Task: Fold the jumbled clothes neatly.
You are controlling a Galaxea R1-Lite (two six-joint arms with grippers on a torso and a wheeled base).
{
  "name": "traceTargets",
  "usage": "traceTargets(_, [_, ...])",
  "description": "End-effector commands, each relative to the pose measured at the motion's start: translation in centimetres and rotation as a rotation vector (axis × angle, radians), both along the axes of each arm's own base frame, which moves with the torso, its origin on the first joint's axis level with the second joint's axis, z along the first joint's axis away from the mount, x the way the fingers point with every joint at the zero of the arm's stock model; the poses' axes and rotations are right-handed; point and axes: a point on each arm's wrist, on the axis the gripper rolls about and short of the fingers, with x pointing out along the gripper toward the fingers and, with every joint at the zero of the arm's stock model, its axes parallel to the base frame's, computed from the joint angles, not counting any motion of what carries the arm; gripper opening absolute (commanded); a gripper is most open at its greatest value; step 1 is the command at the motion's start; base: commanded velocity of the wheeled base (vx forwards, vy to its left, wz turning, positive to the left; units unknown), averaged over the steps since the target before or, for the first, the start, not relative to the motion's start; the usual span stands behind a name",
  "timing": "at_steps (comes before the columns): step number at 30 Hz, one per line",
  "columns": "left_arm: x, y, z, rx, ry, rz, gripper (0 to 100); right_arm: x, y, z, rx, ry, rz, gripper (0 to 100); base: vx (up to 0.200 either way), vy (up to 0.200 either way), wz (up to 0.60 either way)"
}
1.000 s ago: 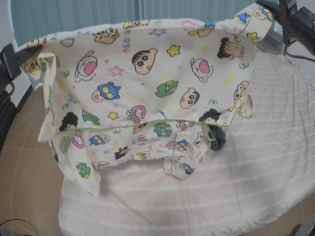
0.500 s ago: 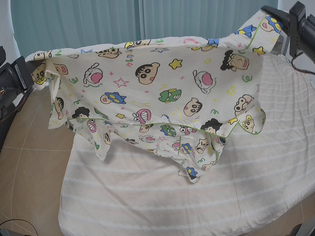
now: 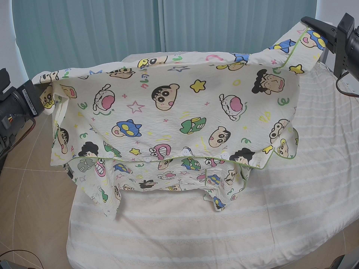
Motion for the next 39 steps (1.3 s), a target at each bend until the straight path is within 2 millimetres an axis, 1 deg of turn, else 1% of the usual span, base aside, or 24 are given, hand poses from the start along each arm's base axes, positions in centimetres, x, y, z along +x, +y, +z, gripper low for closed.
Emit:
traceTargets(1, [0.0,0.0,-0.1,0.001,0.004,0.0,0,-0.3,-0.2,0.0,0.001,-0.003,0.0,0,-0.2,0.0,0.0])
traceTargets(9, [0.0,0.0,-0.1,-0.01,0.004,0.0,0,-1.1,-0.7,0.0,0.004,-0.008,0.002,0,-0.2,0.0,0.0])
traceTargets(11, [-0.2,0.0,0.0,-0.014,0.0,-0.003,0,-1.1,-0.7,0.0,0.005,-0.01,0.003,0,0.0,0.0,0.0])
traceTargets(16, [-1.1,-0.1,0.4,-0.098,-0.016,-0.043,0,-1.3,-0.8,0.0,0.004,-0.011,0.008,0,0.0,0.0,0.0])
traceTargets(21, [-1.4,-0.3,0.1,-0.106,-0.007,-0.06,0,-1.2,-0.7,-0.1,-0.002,-0.009,0.021,0,0.0,0.0,0.0])
traceTargets(29, [-1.4,-0.3,-0.1,-0.101,-0.001,-0.061,0,-1.3,-0.8,-0.1,-0.004,-0.012,0.028,0,0.0,-0.2,0.0])
traceTargets(34, [-1.6,-0.9,0.0,-0.094,-0.004,-0.095,0,-1.3,-0.9,-0.1,-0.005,-0.011,0.023,0,0.0,-0.2,0.0])
traceTargets(39, [-1.8,-1.2,0.0,-0.093,-0.004,-0.119,0,-1.6,-1.2,-0.2,-0.004,-0.014,0.023,0,0.0,-0.2,0.0])
